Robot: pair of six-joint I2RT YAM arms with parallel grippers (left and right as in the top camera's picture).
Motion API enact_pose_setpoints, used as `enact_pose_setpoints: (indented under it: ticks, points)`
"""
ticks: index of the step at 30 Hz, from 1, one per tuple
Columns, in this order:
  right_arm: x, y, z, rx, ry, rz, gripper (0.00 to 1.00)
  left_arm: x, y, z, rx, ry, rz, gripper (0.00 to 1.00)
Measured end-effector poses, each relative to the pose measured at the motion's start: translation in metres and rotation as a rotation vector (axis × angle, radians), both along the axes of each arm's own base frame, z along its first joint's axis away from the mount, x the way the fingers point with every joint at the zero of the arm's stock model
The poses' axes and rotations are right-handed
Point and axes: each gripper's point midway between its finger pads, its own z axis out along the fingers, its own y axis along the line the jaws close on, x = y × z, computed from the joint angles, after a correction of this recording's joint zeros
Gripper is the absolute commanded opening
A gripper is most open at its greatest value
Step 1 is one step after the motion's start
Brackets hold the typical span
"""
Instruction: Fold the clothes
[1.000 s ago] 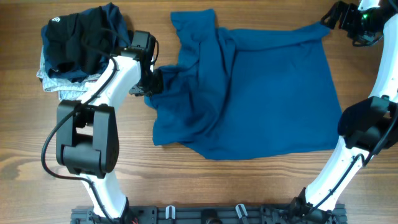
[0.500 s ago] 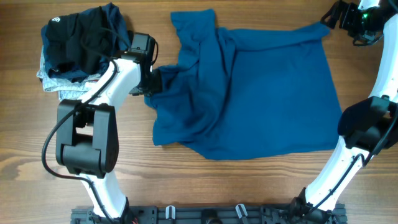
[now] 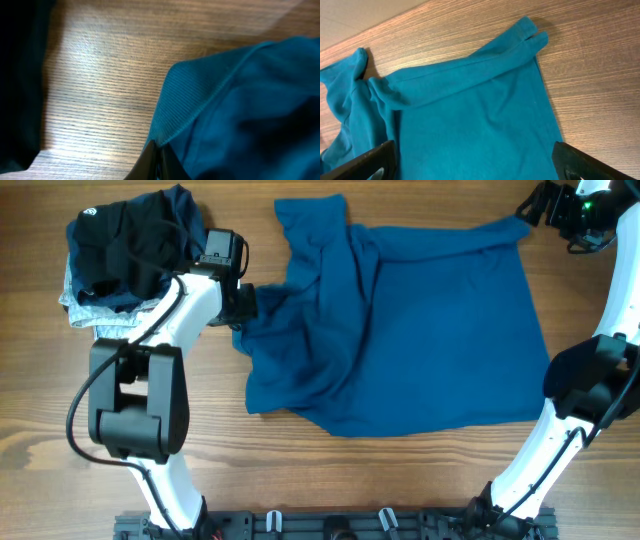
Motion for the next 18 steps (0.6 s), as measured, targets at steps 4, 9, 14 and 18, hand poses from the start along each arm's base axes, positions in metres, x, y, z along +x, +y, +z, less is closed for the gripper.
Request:
enact_pose_setpoints:
  ticks: [4,9,14,18]
  points:
    - [0.000,0.000,0.000,0.000,0.000,0.000,0.99,-0.002,0.004,-0.011,0.024,0.023,0.005,0.04]
    - [0.001,0.000,0.000,-0.001,-0.004,0.000,0.99,0.009,0.025,0.012,0.063,0.014,0.044,0.04]
    - [0.001,0.000,0.000,-0.002,-0.003,0.002,0.99,0.048,0.049,0.059,0.101,-0.108,0.081,0.04]
    - [0.000,0.000,0.000,-0.010,-0.006,0.017,0.99,0.049,0.060,0.066,0.129,-0.111,0.087,0.04]
